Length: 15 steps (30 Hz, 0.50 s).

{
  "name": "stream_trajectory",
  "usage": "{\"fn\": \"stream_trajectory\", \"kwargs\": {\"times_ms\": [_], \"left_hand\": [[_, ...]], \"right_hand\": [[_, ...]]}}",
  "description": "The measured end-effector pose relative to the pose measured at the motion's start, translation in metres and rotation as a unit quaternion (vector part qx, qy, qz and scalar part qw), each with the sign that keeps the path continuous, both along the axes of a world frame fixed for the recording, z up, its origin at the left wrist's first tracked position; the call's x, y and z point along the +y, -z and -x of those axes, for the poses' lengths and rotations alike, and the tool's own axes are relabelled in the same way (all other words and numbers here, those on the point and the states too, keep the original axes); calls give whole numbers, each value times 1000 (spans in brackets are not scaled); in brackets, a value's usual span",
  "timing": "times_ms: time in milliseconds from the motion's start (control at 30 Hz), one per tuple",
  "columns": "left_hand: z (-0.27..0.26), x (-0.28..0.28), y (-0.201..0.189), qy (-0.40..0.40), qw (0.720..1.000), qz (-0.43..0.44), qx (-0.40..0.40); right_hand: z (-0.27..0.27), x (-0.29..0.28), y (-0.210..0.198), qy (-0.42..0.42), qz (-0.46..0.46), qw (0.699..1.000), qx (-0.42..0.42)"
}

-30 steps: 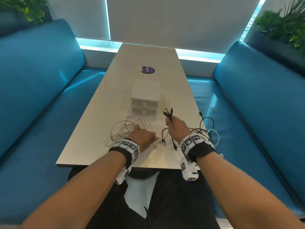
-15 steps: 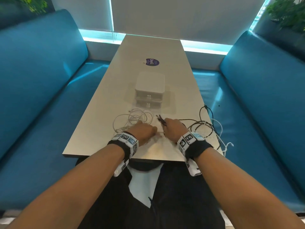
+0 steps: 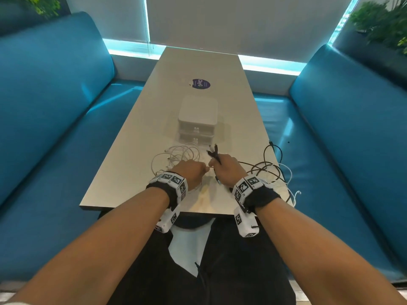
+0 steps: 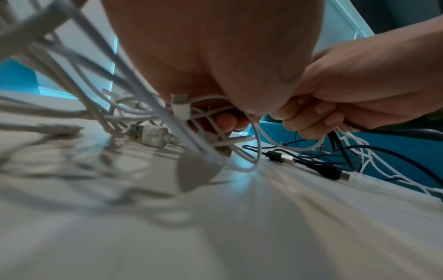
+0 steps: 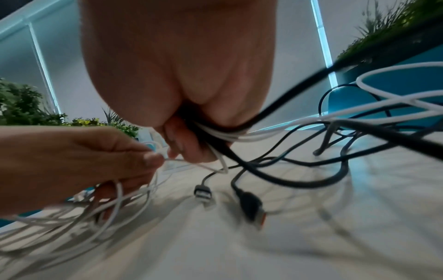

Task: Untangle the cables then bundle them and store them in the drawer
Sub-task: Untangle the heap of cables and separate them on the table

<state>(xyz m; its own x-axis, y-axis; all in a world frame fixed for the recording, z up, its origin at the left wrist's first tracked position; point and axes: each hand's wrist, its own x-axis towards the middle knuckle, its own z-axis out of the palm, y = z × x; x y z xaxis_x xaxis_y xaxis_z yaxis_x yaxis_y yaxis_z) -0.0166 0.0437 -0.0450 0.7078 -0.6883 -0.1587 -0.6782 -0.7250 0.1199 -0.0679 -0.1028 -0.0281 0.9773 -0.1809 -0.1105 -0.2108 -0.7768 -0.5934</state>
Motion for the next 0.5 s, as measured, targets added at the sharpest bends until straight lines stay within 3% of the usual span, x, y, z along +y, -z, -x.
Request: {"fn": "stream_trajectory", "kwargs": {"times_ms": [100,300,500], "left_hand": [[2,-2,-3,-8,999,46,2],[-3,2,0,-22,997,51,50],[-17,12,-2,-34,994,57,86]], "right_hand": [[3,6,3,-15,5,1000,-14],[7,-1,5,-41,-31,999,17],[5,-18,5,-42,68,996,40]]}}
